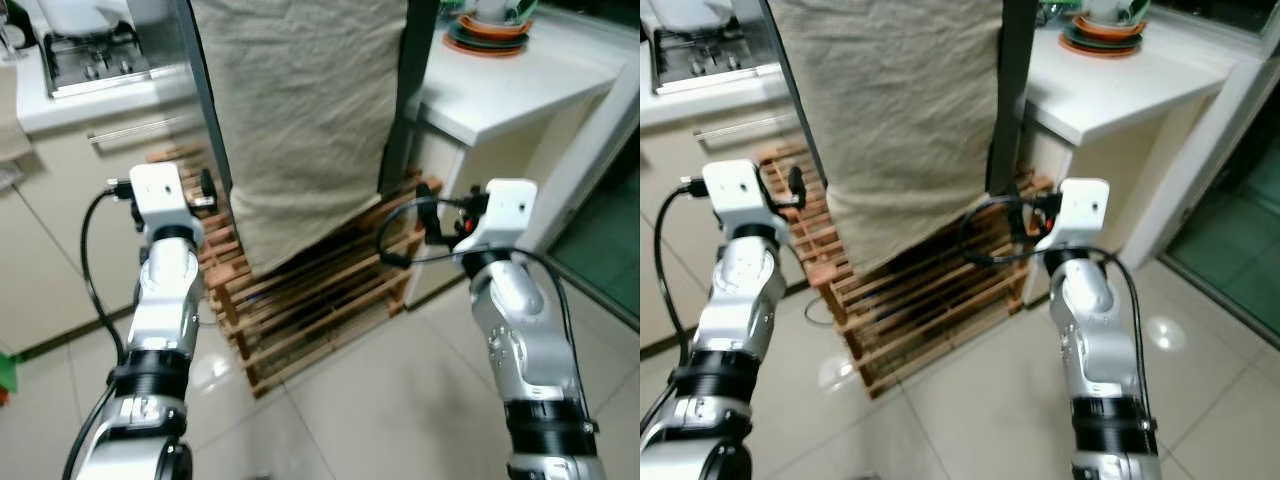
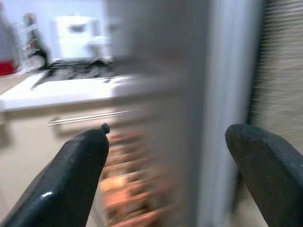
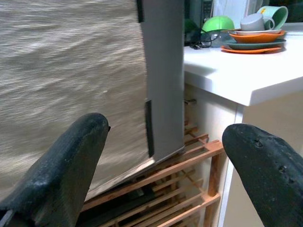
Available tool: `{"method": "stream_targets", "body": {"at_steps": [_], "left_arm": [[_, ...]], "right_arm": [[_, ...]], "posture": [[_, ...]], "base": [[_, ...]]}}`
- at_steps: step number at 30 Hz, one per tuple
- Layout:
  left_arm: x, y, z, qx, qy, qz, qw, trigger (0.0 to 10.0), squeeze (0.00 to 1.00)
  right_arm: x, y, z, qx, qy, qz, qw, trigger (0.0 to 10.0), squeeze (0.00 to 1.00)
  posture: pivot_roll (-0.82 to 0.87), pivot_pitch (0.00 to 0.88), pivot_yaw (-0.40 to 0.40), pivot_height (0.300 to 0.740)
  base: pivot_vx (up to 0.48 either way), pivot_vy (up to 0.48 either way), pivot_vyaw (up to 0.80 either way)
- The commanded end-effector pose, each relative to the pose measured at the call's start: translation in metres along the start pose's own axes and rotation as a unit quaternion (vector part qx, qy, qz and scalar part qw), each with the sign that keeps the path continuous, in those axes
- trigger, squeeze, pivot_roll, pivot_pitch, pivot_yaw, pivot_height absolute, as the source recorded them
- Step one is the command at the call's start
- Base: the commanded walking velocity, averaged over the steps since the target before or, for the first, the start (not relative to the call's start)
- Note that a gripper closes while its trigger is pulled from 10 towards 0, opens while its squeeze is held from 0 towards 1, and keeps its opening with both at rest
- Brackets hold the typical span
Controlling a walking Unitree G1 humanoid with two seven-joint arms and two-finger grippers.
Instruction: Restocking fridge
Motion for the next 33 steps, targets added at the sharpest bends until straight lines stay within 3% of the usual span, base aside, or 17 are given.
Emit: {"method": "stream_targets", "body": {"at_steps": [1,17,24,30,33], "left_arm": [[0.002,0.019,0.015,0.013,-0.031,0.036,0.999,10.0,0.0],[0.004,0.01,0.012,0.011,-0.021,0.006,1.0,10.0,0.0],[0.013,0.003,-0.011,0.01,0.01,-0.006,1.0,10.0,0.0],[0.035,0.014,-0.048,0.034,0.039,-0.001,0.999,10.0,0.0],[0.038,0.016,-0.051,0.039,0.041,0.001,0.998,10.0,0.0]], "right_arm": [[-0.001,0.003,0.006,-0.003,-0.009,0.004,1.0,10.0,0.0],[-0.004,-0.001,0.008,-0.006,-0.01,-0.003,1.0,10.0,0.0],[-0.009,-0.007,0.009,-0.014,-0.003,-0.012,1.0,10.0,0.0],[-0.023,-0.017,0.014,-0.029,0.001,-0.03,0.999,10.0,0.0],[-0.025,-0.018,0.016,-0.028,-0.005,-0.032,0.999,10.0,0.0]], "posture": [[-0.12,0.0,0.023,0.74],[-0.13,0.0,0.027,0.74],[-0.12,0.0,0.022,0.74],[-0.14,0.0,0.035,0.74],[-0.14,0.0,0.036,0.74]], "base": [[0.0,0.0,0.0],[0.0,0.0,0.0],[0.0,0.0,0.0],[0.0,0.0,0.0],[0.0,0.0,0.0]]}}
Point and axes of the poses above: a point about 5 cm out from each wrist's last joint towards the gripper, its own x axis pointing out of the wrist towards the gripper, its own y axis along the axis of the wrist's last joint, z = x × y, the point moved 2 cm from there along x, pointing out of the wrist towards the gripper, and after that the axes turned 1 degree about x, right-handed, at the moved point
